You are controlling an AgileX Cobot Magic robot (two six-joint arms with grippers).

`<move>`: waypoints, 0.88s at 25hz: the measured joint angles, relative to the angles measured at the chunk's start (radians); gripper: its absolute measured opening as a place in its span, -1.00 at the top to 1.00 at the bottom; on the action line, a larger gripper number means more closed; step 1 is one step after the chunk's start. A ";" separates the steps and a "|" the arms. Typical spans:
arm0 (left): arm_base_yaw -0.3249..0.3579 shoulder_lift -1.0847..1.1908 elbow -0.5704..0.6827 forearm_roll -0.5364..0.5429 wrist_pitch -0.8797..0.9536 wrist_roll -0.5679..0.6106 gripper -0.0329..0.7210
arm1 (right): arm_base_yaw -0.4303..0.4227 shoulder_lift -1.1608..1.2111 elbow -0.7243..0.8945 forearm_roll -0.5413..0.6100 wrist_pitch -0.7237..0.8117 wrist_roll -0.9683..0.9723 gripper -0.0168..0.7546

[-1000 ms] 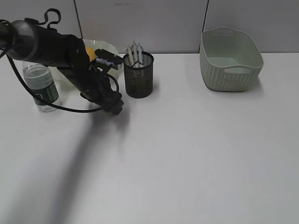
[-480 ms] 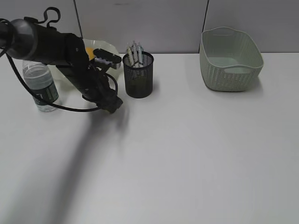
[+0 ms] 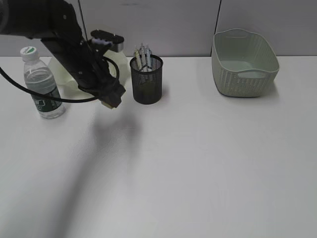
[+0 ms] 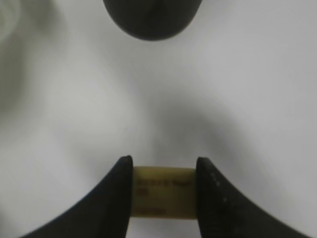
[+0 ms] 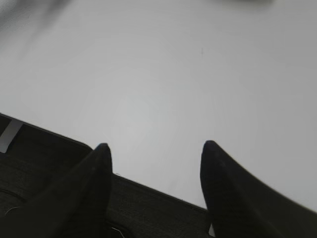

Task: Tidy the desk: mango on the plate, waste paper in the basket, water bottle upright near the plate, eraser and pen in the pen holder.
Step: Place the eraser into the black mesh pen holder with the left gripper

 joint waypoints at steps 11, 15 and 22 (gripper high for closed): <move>-0.003 -0.150 -0.036 -0.086 -0.235 -0.003 0.12 | 0.000 0.000 0.000 0.000 0.000 0.000 -0.23; -0.020 -0.145 -0.043 -0.130 -0.379 -0.003 0.12 | 0.000 0.000 0.000 0.000 0.000 0.000 -0.23; -0.061 -0.066 -0.046 -0.150 -0.565 -0.006 0.12 | 0.000 0.000 0.000 0.000 0.000 0.000 -0.23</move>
